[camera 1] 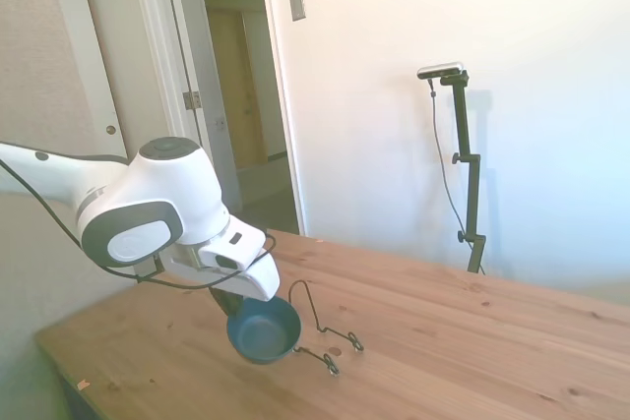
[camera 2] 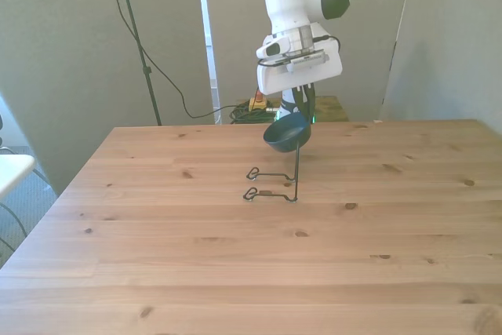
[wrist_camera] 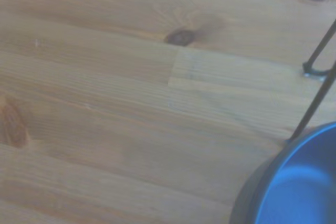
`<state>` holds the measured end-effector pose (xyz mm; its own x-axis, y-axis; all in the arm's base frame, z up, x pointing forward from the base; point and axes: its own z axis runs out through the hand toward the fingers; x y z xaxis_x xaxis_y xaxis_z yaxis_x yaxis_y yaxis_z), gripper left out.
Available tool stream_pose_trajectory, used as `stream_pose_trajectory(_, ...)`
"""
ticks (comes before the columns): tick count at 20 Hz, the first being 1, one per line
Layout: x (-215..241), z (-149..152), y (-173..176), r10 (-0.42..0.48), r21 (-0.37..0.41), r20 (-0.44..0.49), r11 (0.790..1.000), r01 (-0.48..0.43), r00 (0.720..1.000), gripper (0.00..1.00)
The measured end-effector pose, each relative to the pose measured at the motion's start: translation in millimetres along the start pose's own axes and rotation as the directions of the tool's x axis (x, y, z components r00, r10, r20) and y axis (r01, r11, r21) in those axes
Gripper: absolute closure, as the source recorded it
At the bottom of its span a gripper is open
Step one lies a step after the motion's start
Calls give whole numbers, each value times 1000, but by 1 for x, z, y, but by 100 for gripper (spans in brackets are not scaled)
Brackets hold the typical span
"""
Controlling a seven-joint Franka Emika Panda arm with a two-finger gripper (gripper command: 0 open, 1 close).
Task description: Unload the bowl
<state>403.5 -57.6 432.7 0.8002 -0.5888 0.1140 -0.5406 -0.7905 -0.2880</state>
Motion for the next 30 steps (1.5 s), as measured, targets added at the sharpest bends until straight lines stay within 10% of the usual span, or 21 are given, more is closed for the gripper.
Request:
stream_pose_trajectory(10, 9, 69, -58, 202, -197, 53, 962, -188, 978, 100)
stream_pose_trajectory(11, 10, 70, -60, 202, -201, 58, 962, -187, 978, 0)
stream_pose_trajectory(30, 19, 79, -59, 255, -262, 68, 938, -229, 965, 0)
